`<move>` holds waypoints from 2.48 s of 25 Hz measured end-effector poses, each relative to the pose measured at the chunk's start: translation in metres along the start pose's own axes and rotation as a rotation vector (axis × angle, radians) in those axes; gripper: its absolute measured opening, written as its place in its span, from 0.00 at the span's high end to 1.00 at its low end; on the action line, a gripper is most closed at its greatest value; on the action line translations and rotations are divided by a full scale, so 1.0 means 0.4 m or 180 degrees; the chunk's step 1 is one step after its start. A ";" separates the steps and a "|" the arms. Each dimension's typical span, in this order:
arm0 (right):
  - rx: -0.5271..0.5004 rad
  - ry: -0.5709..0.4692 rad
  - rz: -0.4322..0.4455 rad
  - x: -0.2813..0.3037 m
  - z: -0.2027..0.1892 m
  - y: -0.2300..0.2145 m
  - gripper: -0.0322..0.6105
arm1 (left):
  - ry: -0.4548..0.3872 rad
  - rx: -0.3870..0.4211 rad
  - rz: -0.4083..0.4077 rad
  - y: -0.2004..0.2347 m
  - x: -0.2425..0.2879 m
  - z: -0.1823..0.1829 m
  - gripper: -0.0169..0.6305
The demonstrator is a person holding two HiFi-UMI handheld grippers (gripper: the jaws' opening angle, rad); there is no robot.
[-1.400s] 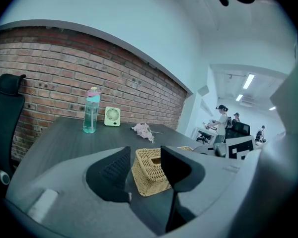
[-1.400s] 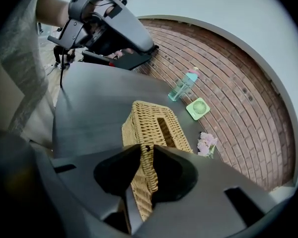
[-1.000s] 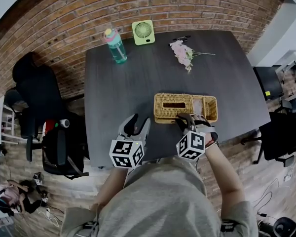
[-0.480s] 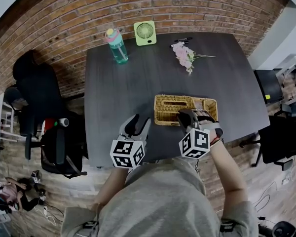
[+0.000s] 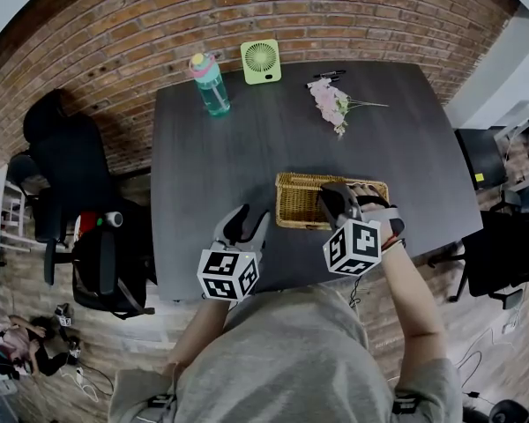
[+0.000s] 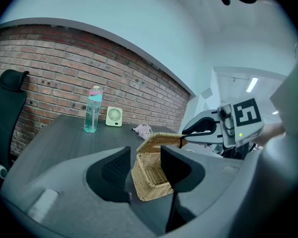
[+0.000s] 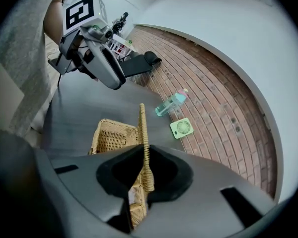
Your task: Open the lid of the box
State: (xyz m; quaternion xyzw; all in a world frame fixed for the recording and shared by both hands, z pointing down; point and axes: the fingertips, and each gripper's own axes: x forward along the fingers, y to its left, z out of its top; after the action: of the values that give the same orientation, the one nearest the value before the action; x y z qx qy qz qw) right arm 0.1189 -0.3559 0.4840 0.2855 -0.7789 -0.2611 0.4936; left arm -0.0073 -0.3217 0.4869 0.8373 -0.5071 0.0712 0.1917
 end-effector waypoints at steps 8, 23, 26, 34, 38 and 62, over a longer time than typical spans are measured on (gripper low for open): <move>-0.0034 -0.0026 -0.0076 0.022 -0.003 -0.061 0.89 | -0.0008 0.0009 0.0022 0.002 0.013 0.004 0.68; 0.0031 -0.0026 -0.0163 0.099 -0.023 -0.169 0.88 | -0.0014 0.0003 0.0150 0.029 0.025 0.011 0.68; 0.0040 -0.0020 -0.0169 0.119 -0.028 -0.188 0.88 | -0.0019 0.0003 0.0164 0.030 0.031 0.015 0.68; 0.0036 0.0029 -0.0178 0.171 -0.050 -0.222 0.88 | -0.0032 -0.0012 0.0251 0.042 0.037 0.018 0.68; -0.0017 0.0076 -0.0165 0.200 -0.059 -0.233 0.88 | -0.0030 -0.0038 0.0304 0.054 0.036 0.013 0.68; 0.0027 0.0234 -0.0123 0.289 -0.102 -0.213 0.95 | -0.0022 -0.0088 0.0365 0.068 0.049 0.009 0.68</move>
State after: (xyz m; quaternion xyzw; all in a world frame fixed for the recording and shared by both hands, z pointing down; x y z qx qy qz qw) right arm 0.1319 -0.5020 0.5124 0.3120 -0.7557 -0.2566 0.5155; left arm -0.0222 -0.3506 0.4966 0.8043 -0.5559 0.0722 0.1971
